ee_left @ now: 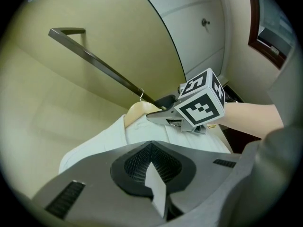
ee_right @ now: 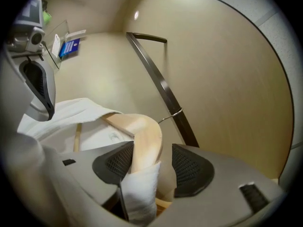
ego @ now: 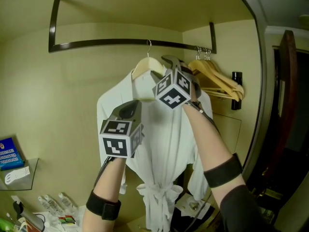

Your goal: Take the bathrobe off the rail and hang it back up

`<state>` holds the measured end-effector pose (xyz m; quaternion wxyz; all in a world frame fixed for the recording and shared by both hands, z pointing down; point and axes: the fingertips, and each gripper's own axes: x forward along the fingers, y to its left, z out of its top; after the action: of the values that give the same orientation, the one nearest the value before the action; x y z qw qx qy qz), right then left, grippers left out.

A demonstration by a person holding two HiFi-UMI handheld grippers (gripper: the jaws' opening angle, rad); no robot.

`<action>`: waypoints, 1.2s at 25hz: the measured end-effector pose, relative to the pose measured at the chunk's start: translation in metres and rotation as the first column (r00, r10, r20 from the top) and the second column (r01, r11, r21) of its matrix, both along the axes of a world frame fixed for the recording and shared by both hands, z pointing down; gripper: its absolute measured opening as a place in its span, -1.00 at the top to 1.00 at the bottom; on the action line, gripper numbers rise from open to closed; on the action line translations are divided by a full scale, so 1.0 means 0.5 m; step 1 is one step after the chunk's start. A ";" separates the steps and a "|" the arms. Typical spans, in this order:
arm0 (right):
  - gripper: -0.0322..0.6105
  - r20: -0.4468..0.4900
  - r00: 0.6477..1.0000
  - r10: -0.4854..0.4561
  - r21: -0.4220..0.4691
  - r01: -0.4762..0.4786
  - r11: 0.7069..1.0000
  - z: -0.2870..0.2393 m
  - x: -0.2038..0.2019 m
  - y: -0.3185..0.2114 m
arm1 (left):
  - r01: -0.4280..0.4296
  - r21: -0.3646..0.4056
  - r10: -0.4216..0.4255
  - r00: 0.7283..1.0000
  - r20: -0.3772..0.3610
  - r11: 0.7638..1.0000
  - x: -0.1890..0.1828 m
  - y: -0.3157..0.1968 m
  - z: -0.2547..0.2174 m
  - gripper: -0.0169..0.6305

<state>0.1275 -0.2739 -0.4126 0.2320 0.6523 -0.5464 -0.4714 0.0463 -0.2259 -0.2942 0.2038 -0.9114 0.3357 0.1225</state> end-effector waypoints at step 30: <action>0.28 -0.001 1.000 0.013 0.159 -0.013 0.987 -0.022 0.003 -0.030 | 0.033 -0.006 -0.033 0.999 0.019 0.999 -0.003 -0.052 0.008 0.94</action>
<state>0.1290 -0.2891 -0.4236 0.1828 0.6719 -0.5025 -0.5125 0.0446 -0.2519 -0.2904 0.2061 -0.9076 0.3490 0.1094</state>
